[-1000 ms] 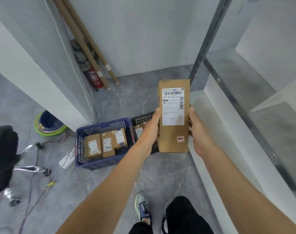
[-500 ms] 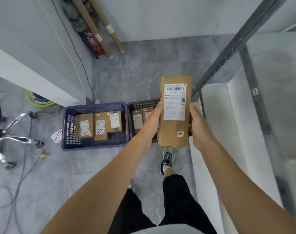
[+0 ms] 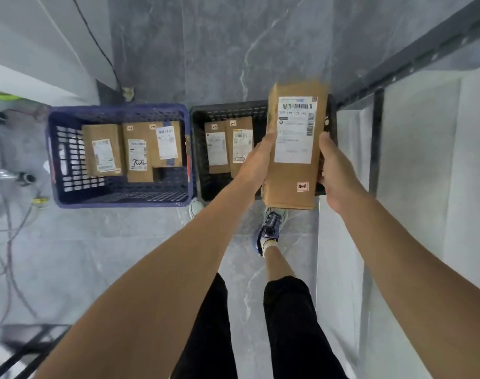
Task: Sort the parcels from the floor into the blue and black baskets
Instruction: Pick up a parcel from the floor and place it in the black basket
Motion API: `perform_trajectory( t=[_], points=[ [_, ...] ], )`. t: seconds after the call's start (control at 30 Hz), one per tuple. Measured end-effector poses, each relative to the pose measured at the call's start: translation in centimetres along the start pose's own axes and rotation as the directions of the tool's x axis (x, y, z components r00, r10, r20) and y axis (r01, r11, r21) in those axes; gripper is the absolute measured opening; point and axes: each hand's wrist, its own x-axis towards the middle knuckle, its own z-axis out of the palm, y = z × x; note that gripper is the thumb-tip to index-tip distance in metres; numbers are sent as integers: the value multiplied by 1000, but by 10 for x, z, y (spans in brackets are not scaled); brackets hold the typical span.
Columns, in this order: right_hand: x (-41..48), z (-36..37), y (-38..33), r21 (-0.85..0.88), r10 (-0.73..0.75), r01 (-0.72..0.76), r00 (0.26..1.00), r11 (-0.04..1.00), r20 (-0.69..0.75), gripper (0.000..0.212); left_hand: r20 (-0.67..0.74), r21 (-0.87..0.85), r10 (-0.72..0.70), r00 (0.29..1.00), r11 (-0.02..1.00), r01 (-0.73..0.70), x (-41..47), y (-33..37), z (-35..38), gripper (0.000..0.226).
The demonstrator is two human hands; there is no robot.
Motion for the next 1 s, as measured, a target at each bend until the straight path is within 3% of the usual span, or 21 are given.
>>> perform_trajectory(
  t=[0.4,0.57,0.77,0.87,1.0],
  points=[
    [205,30,80,-21,83,-84,996,996,-33,31,12,-41,-86,996,995,87,211,-70,-6,54],
    [258,42,102,-40,70,-70,998,997,2,31,-53,10,-138,989,990,139,263,-86,-4,81],
    [308,53,117,-93,59,-57,998,994,19,46,-113,79,-143,983,985,153,305,-98,-6,83],
    [322,57,126,-94,61,-57,997,994,38,46,-152,112,-109,982,986,127,312,-103,-5,91],
    [335,60,134,-59,84,-81,995,995,59,43,-163,127,-91,982,986,113,317,-112,-4,82]
  ],
)
